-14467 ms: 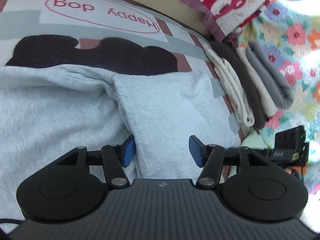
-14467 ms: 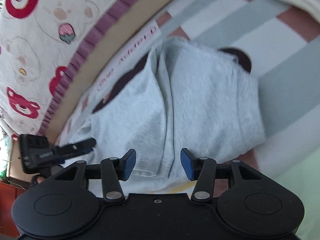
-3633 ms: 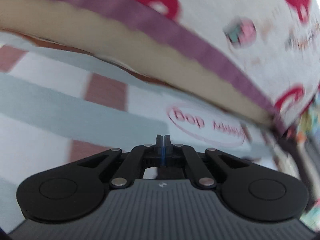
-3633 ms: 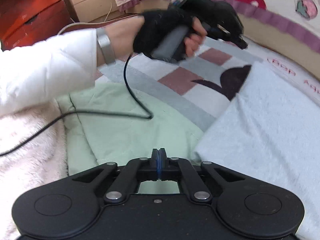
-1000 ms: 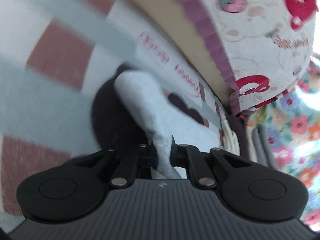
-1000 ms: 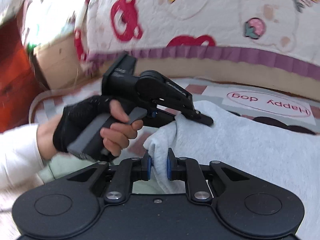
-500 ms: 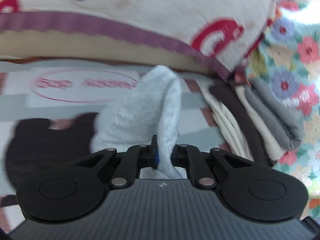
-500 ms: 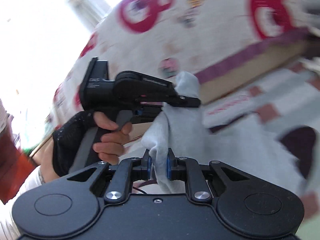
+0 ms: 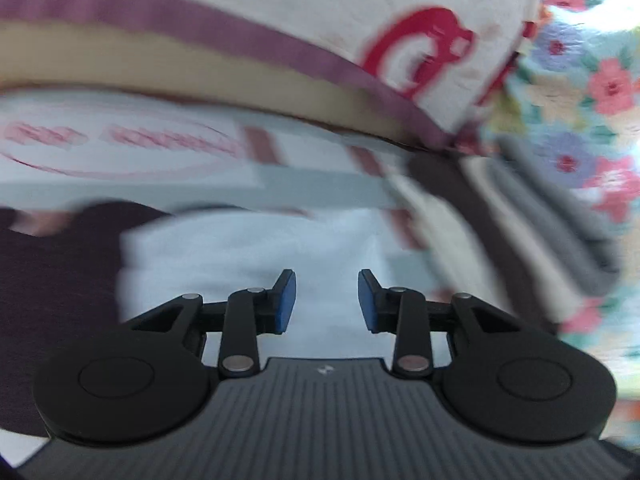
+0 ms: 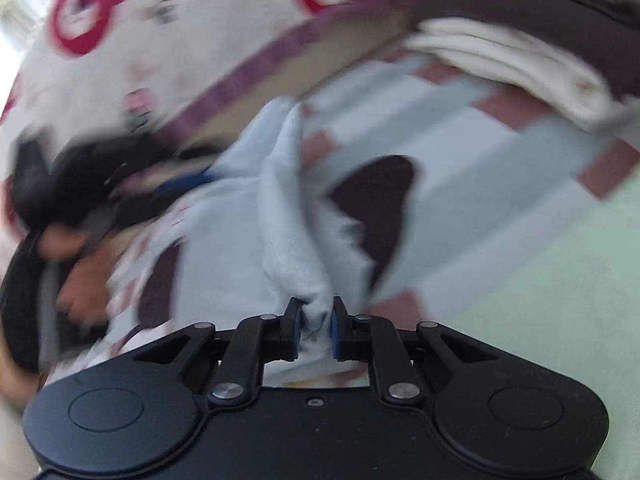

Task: Fold clothes

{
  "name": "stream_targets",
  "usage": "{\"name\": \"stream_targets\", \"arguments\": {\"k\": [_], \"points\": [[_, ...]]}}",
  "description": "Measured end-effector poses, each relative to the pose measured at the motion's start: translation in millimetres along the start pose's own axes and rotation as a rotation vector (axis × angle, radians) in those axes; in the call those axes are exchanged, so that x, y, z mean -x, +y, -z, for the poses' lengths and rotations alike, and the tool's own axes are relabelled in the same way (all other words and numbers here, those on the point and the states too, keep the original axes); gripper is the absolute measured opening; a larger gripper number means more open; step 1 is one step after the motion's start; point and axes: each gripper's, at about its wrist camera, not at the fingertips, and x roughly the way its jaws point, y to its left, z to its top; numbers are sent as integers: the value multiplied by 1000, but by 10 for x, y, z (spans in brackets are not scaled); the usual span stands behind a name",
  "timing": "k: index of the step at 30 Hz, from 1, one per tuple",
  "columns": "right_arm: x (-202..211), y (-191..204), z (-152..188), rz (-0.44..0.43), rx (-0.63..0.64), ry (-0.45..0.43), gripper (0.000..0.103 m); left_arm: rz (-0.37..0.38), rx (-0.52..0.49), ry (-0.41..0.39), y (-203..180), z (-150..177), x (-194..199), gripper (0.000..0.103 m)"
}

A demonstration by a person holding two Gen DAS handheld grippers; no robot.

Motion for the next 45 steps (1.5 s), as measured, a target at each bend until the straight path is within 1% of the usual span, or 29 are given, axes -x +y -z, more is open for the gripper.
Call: {"name": "stream_targets", "arguments": {"k": [2,4,5,8,9,11,12,13,14,16,18,20,21,22,23,24,25,26,28,29,30,33,34,36,38,39,41,43,45], "points": [[3,-45,-32,21,-19,5,17,-40,-44,6,120,51,75,34],[33,13,-54,28,24,20,19,-44,-50,40,224,63,105,34],[39,52,-64,47,55,32,21,-42,-46,55,271,62,109,34],[54,105,-101,89,105,33,25,-50,-51,58,316,50,74,38],[58,107,-111,101,101,34,25,-65,-63,55,315,48,42,43],[83,86,-81,111,98,37,25,-98,-83,52,329,54,-24,48],[82,107,-74,135,120,43,25,-119,-89,56,357,74,-61,55],[81,129,-68,159,143,49,25,-140,-95,61,385,94,-99,58],[64,166,-80,192,183,52,25,-137,-74,64,444,107,-125,58],[67,262,-85,267,268,66,21,-89,20,72,618,104,-144,58],[83,374,-101,353,350,48,21,-60,115,76,780,59,-121,58],[114,486,-122,450,444,18,21,-61,187,47,929,-3,-35,57],[133,537,-132,491,484,1,21,-61,219,31,1002,-33,12,52],[159,608,-131,470,515,-17,25,-56,251,24,1077,-58,51,52],[185,678,-130,450,546,-36,28,-22,284,42,1152,-70,61,52],[211,749,-130,429,577,-54,32,34,319,77,1224,-75,50,52],[236,819,-129,407,608,-72,42,81,337,127,1260,-64,15,55],[215,889,-117,367,635,-71,49,120,340,194,1262,-35,-43,56],[103,942,-70,294,659,-26,52,198,344,327,1266,22,-159,56],[31,947,-43,261,663,6,55,218,336,357,1248,47,-189,56],[-40,951,-15,230,666,39,58,218,319,350,1212,68,-192,58],[-241,807,74,233,646,165,60,243,336,349,1183,84,-238,62],[-257,753,81,227,621,192,62,247,341,335,1183,79,-246,62],[-279,715,122,231,620,232,66,250,333,291,1173,86,-270,62],[-302,678,163,234,618,272,67,256,321,239,1160,83,-314,63],[-298,679,170,233,625,273,67,260,319,215,1151,68,-346,65],[-264,666,145,224,577,272,67,268,332,173,1138,25,-414,66],[-201,669,106,210,505,254,67,275,365,140,1154,9,-454,67],[-113,696,62,184,433,222,67,286,432,110,1192,17,-485,69]]}}
